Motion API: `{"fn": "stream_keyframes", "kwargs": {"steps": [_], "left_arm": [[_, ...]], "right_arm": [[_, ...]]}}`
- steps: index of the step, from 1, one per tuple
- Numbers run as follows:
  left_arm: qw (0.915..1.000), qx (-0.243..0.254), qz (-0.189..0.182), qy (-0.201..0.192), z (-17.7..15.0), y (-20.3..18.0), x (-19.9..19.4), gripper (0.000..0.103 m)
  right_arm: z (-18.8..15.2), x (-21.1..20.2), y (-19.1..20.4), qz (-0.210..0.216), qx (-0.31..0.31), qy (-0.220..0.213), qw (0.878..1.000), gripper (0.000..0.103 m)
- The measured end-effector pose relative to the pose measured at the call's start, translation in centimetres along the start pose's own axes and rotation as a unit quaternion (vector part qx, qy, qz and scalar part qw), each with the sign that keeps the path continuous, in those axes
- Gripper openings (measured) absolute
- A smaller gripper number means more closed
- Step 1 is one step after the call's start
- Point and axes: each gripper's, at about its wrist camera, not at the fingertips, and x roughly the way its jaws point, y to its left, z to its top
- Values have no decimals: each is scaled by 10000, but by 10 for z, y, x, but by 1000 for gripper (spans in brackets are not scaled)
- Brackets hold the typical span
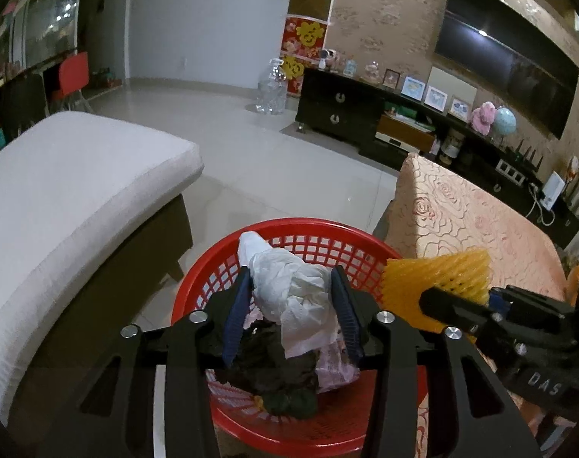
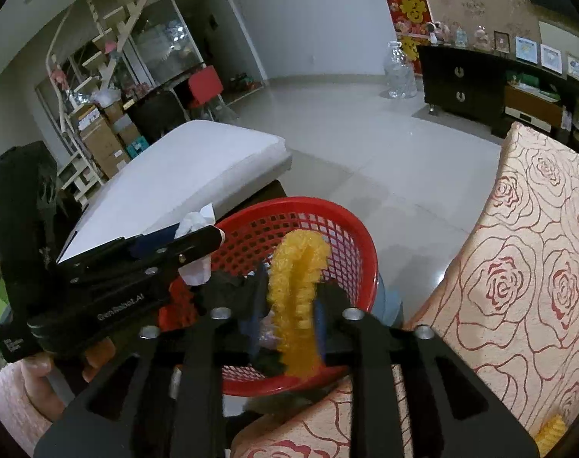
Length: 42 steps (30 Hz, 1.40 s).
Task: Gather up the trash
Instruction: 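Open both tools to drop the tissue and foam net into the wastebasket, then move both tools back to the second foam net and green packet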
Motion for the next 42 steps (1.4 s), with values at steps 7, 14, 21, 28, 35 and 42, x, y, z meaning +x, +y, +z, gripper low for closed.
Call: {"fn": "stream_keyframes", "kwargs": {"steps": [7, 14, 21, 28, 35, 42], "left_arm": [[9999, -40, 61, -152, 1, 0, -4, 67], [9994, 29, 187, -306, 0, -4, -10, 72], [9980, 337, 304, -449, -3, -17, -16, 73], [9958, 599, 299, -627, -5, -35, -23, 74], [9941, 818, 208, -684, -10, -51, -25, 75], [9931, 939, 119, -696, -13, -63, -26, 76]], "right_arm": [[-4, 1, -6, -157, 107, -31, 9998, 48], [-9, -5, -6, -325, 37, -85, 9994, 50], [-13, -12, -14, -612, 15, -142, 9980, 57], [-19, -31, -24, -925, 82, -290, 9953, 67], [-28, -53, -42, -1220, 253, -423, 9913, 72], [-38, -75, -56, -1591, 292, -509, 9855, 78]]}}
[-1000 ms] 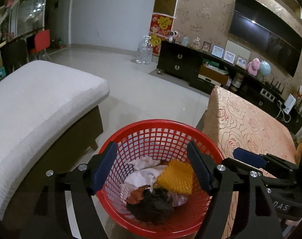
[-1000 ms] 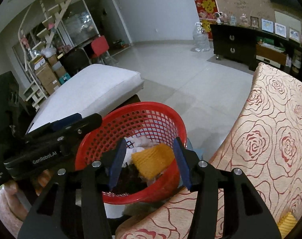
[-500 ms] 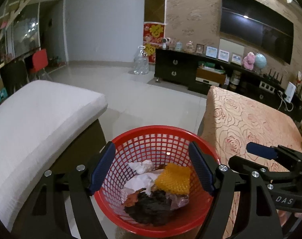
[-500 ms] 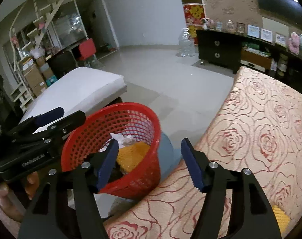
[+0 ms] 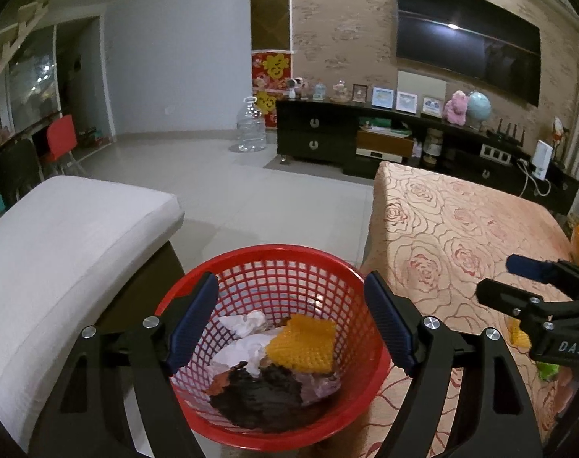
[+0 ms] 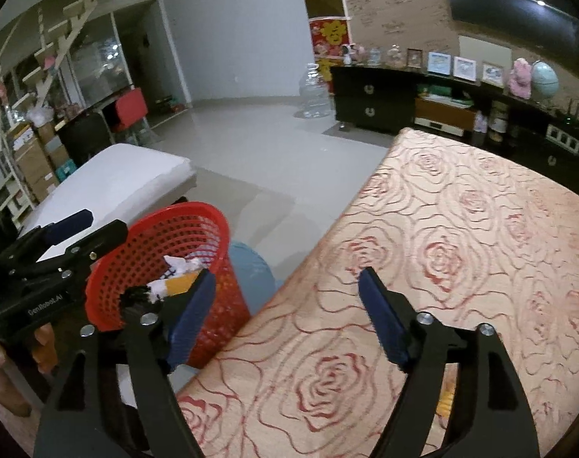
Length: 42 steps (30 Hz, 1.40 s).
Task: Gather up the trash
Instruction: 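Move both tools back to the second foam net and green packet, then grasp the green packet with the right tool while the left tool grasps the second yellow foam net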
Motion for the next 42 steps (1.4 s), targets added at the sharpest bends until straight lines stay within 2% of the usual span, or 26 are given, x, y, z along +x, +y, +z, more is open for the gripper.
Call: {"fn": "stream_keyframes", "kwargs": {"steps": [8, 15, 25, 34, 38, 42], "left_arm": [[9998, 160, -98, 0, -2, -17, -1, 78], [9993, 309, -192, 19, -4, -33, -1, 78], [9972, 637, -386, 103, -12, -66, 4, 79], [9894, 1171, -803, 307, -27, -124, 10, 79], [9836, 1459, -996, 367, -34, -154, 11, 79], [9796, 1645, -1064, 443, -41, -175, 16, 79]], "right_arm": [[-8, -22, -20, -301, -27, -109, 9995, 79], [-21, -43, -44, -475, 278, -142, 9984, 80], [-54, -79, -88, -980, 783, -187, 9919, 80], [-91, -105, -141, -1684, 1316, -97, 9769, 80], [-109, -102, -162, -1784, 1507, 133, 9723, 80], [-127, -88, -168, -1716, 1483, 421, 9730, 80]]}}
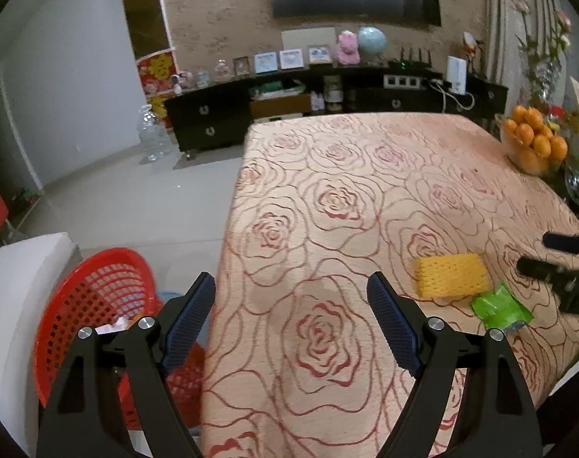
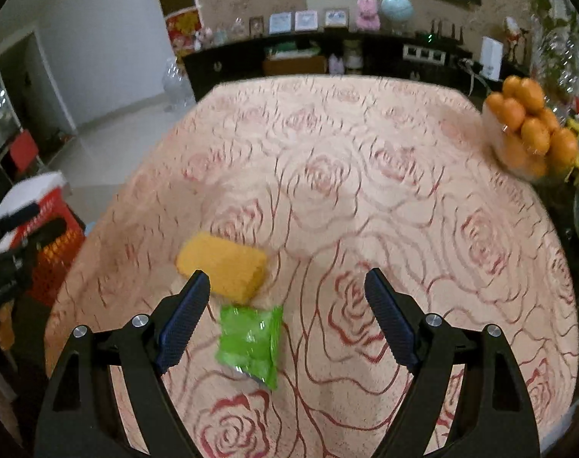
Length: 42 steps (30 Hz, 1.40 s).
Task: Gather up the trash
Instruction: 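Grasp the green packet with the right tool while the left tool grasps the second yellow foam net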
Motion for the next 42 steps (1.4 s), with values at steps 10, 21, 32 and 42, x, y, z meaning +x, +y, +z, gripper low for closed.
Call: {"fn": "stream_keyframes", "kwargs": {"steps": [10, 21, 32, 42], "left_arm": [[9998, 77, -104, 143, 2, -16, 12, 79], [9993, 199, -263, 199, 3, -36, 22, 79], [9940, 517, -896, 357, 5, -86, 40, 79], [9854, 634, -1401, 732, 4, -128, 77, 79]], "right_arm": [[-32, 32, 27, 47, -630, 417, 9971, 77], [-31, 32, 24, -84, -716, 444, 9964, 40], [-13, -2, -27, -323, 209, 100, 9992, 40], [-16, -13, -55, -317, 606, 52, 9976, 40]]}}
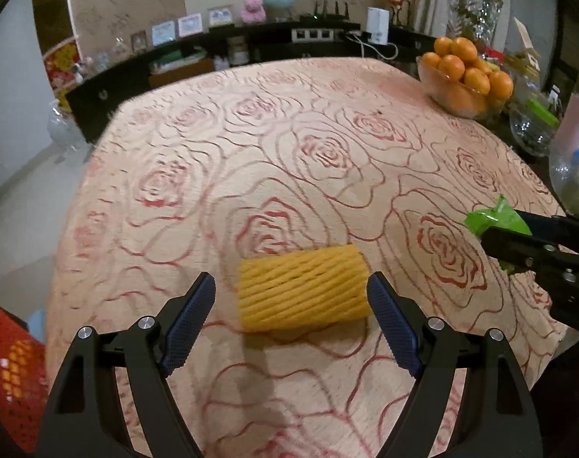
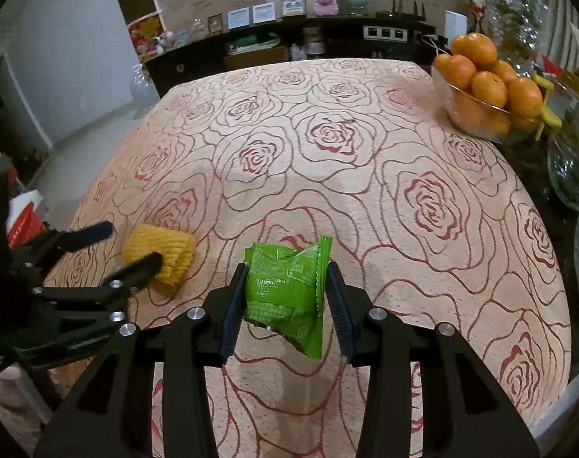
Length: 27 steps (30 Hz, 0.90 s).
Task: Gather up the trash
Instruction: 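Grasp the green packet with the right tool while the left tool grasps the second yellow foam net, then carry the foam net and green packet with both tools over the wastebasket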
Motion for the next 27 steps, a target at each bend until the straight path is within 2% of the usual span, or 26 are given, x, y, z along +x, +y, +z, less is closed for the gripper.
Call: {"fn": "stream_keyframes", "kwargs": {"steps": [4, 7, 9, 10, 11, 13, 17, 22, 27], "left_arm": [[9997, -88, -185, 139, 3, -4, 15, 78], [9997, -91, -118, 205, 1, -6, 24, 72], [9999, -10, -70, 112, 0, -9, 25, 68], [9999, 5, -76, 90, 0, -10, 25, 61], [9999, 25, -95, 69, 0, -11, 24, 51], [9999, 49, -98, 62, 0, -12, 23, 39], [10000, 30, -76, 49, 0, -9, 21, 27], [10000, -68, 20, -61, 1, 0, 10, 26], [9984, -37, 368, -438, 5, 6, -19, 26]], "right_arm": [[-1, -3, -7, 25, 92, -11, 10000, 40], [-1, -4, -15, 56, 182, -14, 9998, 40], [-1, -4, -18, 84, 227, -14, 9997, 40], [-1, -5, -19, 95, 247, -14, 9996, 40], [-1, -5, -20, 103, 259, -12, 9996, 40], [0, -5, -21, 123, 279, -11, 9995, 40], [1, -5, -21, 169, 282, -32, 9995, 40], [3, -5, -17, 239, 259, -65, 9994, 40], [5, -5, -11, 298, 218, -95, 9993, 40]]}}
